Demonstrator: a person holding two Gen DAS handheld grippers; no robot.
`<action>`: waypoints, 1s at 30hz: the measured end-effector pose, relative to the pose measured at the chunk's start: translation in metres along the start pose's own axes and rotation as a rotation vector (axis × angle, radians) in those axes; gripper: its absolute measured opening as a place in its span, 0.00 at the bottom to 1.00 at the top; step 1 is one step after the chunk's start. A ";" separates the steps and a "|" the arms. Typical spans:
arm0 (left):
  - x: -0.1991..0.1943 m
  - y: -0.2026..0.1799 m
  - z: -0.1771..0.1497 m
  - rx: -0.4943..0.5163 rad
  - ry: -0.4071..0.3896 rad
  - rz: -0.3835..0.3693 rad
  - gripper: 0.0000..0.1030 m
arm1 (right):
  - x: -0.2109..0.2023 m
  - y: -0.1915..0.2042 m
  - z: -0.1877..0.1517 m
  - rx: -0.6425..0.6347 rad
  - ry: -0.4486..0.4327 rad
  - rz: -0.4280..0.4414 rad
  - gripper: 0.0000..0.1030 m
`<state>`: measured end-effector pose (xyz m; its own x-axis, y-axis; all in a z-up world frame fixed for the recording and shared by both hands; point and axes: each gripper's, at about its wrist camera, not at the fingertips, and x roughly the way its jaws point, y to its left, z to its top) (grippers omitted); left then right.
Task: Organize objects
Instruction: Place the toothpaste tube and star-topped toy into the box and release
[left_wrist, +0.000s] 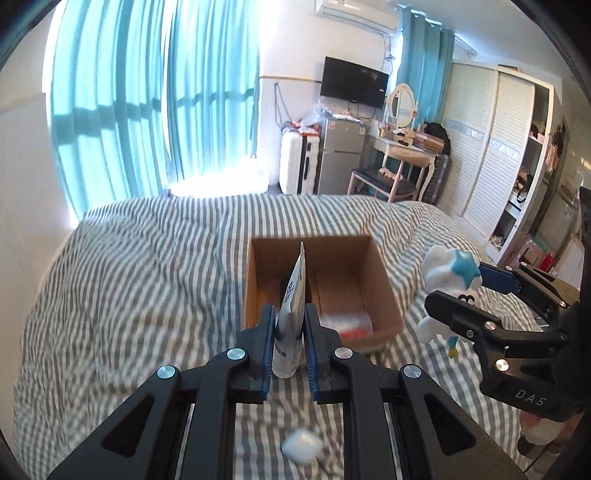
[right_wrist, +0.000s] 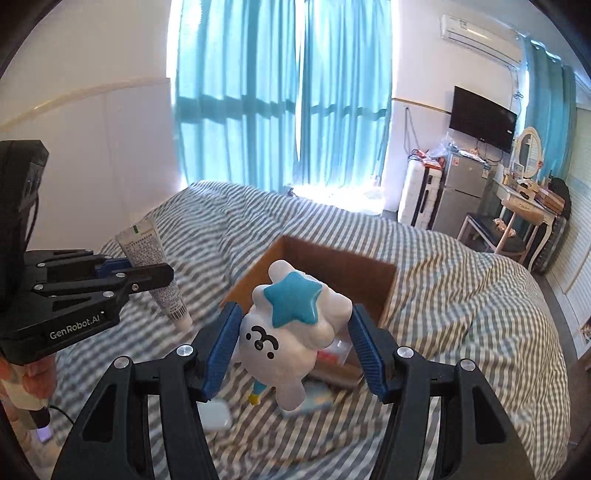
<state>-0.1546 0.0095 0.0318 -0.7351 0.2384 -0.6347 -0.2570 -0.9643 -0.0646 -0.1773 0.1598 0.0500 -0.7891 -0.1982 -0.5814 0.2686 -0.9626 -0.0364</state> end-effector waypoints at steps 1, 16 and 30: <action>0.006 0.000 0.006 0.003 -0.001 0.001 0.14 | 0.008 -0.006 0.007 0.007 0.000 -0.006 0.58; 0.170 0.001 0.043 0.076 0.122 -0.026 0.14 | 0.168 -0.067 0.033 0.005 0.160 -0.052 0.58; 0.241 0.005 0.027 0.113 0.224 -0.014 0.15 | 0.229 -0.072 0.005 -0.066 0.228 -0.003 0.58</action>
<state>-0.3504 0.0651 -0.1005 -0.5771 0.2083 -0.7897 -0.3443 -0.9388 0.0040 -0.3801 0.1832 -0.0761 -0.6469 -0.1410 -0.7494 0.3073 -0.9476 -0.0869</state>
